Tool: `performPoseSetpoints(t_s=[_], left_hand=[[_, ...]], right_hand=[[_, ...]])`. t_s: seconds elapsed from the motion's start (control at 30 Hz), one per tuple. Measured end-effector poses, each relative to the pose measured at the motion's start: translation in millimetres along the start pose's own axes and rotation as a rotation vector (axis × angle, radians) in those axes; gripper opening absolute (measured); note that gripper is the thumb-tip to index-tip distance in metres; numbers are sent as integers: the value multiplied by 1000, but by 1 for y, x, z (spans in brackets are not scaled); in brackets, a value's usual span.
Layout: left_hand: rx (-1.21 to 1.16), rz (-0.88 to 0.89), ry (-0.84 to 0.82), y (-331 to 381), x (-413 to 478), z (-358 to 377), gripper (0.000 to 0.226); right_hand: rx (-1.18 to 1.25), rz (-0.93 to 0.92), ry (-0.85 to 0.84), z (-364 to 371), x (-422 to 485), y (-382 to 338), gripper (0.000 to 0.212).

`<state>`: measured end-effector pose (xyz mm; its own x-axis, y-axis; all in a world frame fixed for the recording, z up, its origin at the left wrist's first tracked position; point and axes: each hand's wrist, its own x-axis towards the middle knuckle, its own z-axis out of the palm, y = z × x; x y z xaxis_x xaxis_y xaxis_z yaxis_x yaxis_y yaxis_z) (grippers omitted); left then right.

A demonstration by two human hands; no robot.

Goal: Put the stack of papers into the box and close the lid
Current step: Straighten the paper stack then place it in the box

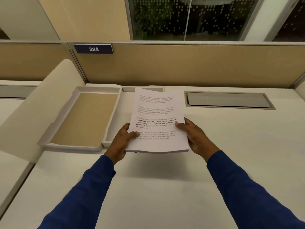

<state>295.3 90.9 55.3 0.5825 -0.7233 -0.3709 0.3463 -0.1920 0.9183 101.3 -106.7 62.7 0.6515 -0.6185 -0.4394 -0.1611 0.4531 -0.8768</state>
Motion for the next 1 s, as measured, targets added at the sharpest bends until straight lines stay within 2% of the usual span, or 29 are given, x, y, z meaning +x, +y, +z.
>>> performPoseSetpoints(t_s=[0.17,0.4,0.67,0.87,1.0], left_hand=[[66,-14,4,10,48,-49,35],[263,-104,59,10,102,-83,44],[503,-105,132,-1,127,-88,32],[605,-79,188,-13,135,-83,25],[614,-37,214,-13,137,-82,23]], right_hand=[[-79,59,42,41,48,0,38],[-108,101,80,80,98,12,31],[-102,111,126,101,121,32,27],[-177,112,230,109,131,43,23],[-233,72,266,114,134,41,34]])
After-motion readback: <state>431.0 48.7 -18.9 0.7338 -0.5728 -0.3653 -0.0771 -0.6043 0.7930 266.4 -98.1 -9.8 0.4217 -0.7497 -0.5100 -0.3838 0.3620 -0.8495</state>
